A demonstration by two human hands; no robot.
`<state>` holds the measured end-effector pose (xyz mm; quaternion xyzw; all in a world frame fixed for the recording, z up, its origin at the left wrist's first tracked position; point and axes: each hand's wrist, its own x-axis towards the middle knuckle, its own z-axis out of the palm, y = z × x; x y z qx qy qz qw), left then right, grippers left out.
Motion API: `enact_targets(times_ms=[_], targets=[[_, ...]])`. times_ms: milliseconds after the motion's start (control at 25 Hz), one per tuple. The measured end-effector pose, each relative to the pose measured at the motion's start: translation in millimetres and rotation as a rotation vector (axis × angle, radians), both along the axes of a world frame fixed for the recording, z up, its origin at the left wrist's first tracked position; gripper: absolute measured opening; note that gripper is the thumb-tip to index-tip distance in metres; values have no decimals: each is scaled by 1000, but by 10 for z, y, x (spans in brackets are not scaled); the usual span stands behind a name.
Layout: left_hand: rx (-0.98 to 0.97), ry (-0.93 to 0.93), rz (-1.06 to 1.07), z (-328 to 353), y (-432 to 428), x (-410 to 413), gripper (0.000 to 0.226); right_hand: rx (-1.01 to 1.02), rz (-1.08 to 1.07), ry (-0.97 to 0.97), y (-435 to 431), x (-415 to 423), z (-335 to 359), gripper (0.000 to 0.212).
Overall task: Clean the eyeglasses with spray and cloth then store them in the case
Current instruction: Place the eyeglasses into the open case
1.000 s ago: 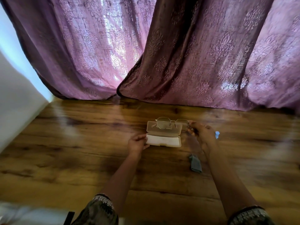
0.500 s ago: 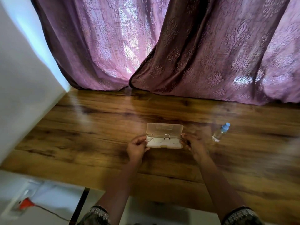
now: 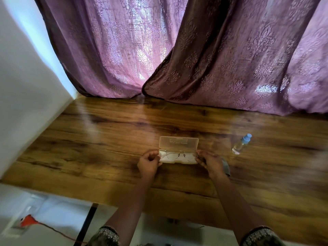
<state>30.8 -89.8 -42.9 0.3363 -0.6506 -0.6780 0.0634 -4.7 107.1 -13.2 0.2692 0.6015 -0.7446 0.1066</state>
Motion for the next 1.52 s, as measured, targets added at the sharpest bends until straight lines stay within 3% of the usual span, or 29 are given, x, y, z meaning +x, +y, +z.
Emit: enact_targets(times_ms=[80, 280, 360, 520, 600, 760, 960, 1200, 1520], targets=[[-71, 12, -11, 32, 18, 30, 12, 45, 13, 2, -10, -14, -16, 16], [-479, 20, -141, 116, 1, 107, 13, 159, 50, 50, -51, -37, -26, 15], [-456, 22, -191, 115, -23, 96, 18, 273, 65, 84, -81, -44, -45, 8], [-459, 15, -248, 111, -49, 102, 22, 523, 127, 143, -95, -55, -54, 22], [-449, 14, -260, 108, -57, 110, 23, 525, 118, 151, -90, -62, -62, 23], [-448, 37, -253, 87, -82, 89, 26, 557, 95, 113, -80, -93, -101, 3], [-447, 78, -257, 81, -75, 110, 27, 606, 148, 132, -95, -89, -138, 13], [-404, 90, -263, 108, -88, 110, 26, 824, 202, 205, -120, -62, -123, 10], [-238, 23, -227, 21, -83, 56, 24, 739, 252, 238, -92, -91, -170, 7]])
